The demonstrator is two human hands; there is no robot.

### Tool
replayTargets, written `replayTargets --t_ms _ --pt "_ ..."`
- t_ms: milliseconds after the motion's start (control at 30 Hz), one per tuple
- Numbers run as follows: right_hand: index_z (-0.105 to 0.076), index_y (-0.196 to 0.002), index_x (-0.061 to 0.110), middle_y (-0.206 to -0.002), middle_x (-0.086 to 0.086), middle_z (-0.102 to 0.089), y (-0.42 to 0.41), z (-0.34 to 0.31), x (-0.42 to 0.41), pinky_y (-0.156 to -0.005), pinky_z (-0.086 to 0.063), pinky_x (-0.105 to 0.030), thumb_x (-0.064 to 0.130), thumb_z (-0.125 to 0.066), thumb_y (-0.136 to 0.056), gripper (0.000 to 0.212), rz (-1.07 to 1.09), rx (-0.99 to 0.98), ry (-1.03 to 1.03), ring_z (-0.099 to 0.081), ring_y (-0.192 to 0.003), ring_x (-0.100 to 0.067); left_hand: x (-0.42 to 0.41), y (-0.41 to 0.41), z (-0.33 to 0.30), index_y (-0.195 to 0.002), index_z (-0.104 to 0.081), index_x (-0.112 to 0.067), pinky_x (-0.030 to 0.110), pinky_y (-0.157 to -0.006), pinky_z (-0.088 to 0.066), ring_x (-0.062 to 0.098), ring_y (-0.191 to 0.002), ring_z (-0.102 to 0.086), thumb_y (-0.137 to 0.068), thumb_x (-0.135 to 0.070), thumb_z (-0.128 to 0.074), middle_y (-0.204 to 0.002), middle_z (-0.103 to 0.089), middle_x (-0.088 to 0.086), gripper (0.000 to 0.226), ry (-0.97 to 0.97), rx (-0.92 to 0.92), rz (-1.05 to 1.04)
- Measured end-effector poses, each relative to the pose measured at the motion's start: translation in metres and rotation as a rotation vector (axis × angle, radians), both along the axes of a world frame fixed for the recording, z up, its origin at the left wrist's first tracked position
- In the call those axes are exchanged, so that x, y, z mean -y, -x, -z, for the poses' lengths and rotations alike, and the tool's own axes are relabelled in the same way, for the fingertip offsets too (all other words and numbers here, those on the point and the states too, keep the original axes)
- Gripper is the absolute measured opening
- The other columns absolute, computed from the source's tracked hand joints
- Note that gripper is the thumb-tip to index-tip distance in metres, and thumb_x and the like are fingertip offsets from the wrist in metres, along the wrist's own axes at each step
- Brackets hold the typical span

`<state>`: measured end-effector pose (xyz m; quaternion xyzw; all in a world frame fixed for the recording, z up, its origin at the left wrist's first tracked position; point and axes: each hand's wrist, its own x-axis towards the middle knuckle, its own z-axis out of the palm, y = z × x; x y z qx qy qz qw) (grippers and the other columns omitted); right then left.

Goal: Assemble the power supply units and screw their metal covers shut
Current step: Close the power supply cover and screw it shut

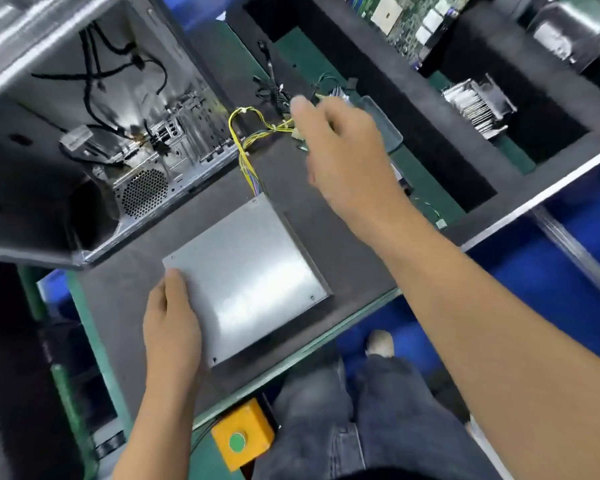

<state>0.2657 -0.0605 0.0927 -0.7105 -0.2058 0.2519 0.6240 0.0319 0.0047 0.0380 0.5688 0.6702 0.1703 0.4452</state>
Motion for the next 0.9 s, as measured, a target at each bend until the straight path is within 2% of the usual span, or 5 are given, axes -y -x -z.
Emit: replayTargets --t_ms 233,367,533,667,900 --pt "-0.037 -0.065 0.017 -0.060 0.009 -0.034 -0.010 -0.010 -0.011 -0.062 -0.033 -0.021 0.033 -0.063 -0.095 0.042 -0.219 0.169 0.035 -0.035 -0.058 -0.007 -0.002 -0.002 -0.012 -0.159 -0.008 -0.022 0.025 -0.118 -0.007 0.009 -0.152 0.000 -0.073 -0.079 -0.050 -0.166 -0.001 -0.001 0.111 -0.303 -0.172 0.517" --pt "-0.036 -0.063 0.020 -0.057 0.010 -0.039 -0.012 0.027 0.007 -0.062 -0.035 -0.023 0.039 -0.057 -0.097 0.045 -0.195 0.092 0.122 -0.040 -0.058 -0.008 -0.013 -0.029 -0.024 -0.158 0.006 -0.024 0.061 -0.117 0.009 0.020 -0.149 0.024 -0.048 -0.104 -0.045 -0.164 0.021 0.005 0.145 -0.510 -0.414 1.141" --pt "-0.037 -0.063 0.011 -0.060 -0.001 -0.037 -0.007 0.080 0.038 -0.065 -0.033 -0.031 0.036 -0.053 -0.101 0.048 -0.098 0.108 0.181 -0.037 -0.061 -0.013 -0.005 -0.059 -0.026 -0.157 0.012 -0.022 0.069 -0.115 0.001 0.040 -0.150 0.005 -0.045 -0.105 -0.033 -0.164 0.012 0.016 0.146 -0.532 -0.730 1.389" --pt "-0.044 -0.068 0.003 -0.066 -0.018 -0.048 0.003 0.111 0.056 -0.062 -0.042 -0.038 0.044 -0.050 -0.099 0.052 0.031 -0.125 0.088 -0.047 -0.063 -0.031 0.002 -0.059 -0.022 -0.158 -0.013 -0.019 0.068 -0.112 -0.016 0.048 -0.141 -0.017 -0.047 -0.082 -0.050 -0.161 -0.009 0.024 0.133 -0.571 -0.723 1.317" --pt "-0.047 -0.071 -0.001 -0.066 -0.015 -0.051 0.005 0.122 0.057 -0.065 -0.048 -0.045 0.048 -0.043 -0.097 0.055 0.056 -0.044 0.027 -0.054 -0.068 -0.035 -0.005 -0.059 -0.027 -0.152 -0.023 -0.048 0.065 -0.108 -0.021 0.045 -0.136 -0.019 -0.039 -0.082 -0.062 -0.158 -0.012 0.015 0.124 -0.539 -0.673 1.350"
